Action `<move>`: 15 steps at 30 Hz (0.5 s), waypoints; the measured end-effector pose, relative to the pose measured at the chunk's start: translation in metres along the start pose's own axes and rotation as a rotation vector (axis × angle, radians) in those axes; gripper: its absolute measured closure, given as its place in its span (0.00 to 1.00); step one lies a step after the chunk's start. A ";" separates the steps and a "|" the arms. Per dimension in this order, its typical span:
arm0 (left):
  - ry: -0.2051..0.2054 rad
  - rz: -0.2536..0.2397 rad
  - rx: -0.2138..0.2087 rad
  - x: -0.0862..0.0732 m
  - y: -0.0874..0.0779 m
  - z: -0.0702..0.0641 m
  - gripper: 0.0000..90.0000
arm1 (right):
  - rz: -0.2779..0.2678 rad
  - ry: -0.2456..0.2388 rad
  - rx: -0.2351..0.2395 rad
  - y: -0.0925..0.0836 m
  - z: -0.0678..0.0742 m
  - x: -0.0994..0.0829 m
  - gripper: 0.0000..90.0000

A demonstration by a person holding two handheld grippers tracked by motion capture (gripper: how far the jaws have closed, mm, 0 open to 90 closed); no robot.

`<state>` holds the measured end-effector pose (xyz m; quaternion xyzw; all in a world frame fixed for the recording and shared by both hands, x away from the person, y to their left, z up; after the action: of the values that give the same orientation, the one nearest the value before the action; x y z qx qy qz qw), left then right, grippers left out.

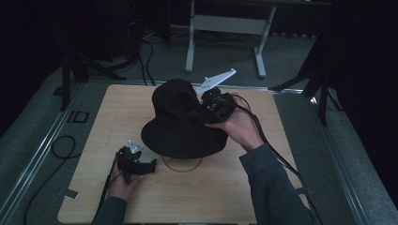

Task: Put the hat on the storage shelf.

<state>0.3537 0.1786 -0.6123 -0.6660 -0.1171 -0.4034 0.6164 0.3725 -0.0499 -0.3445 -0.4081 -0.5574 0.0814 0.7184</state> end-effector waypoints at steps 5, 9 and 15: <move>0.000 0.000 0.000 0.000 0.000 0.000 0.00 | 0.000 0.020 0.014 0.003 0.001 0.000 0.58; 0.000 0.000 -0.001 0.000 0.000 0.000 0.00 | -0.006 0.044 0.023 0.003 0.001 0.001 0.43; 0.001 0.001 -0.001 0.000 0.000 0.000 0.00 | -0.027 0.067 -0.018 0.000 -0.002 0.002 0.21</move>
<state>0.3536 0.1787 -0.6123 -0.6661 -0.1166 -0.4034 0.6164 0.3745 -0.0498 -0.3434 -0.4095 -0.5392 0.0533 0.7340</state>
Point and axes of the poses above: each handheld gripper's, and its own axes: y roughly forward along the jaws, x roughly out of its top, z roughly to its left, the point moved 6 cm from there along y, roughly forward along the jaws, and after that the axes turned 6 degrees about y, right-handed, at the moved point
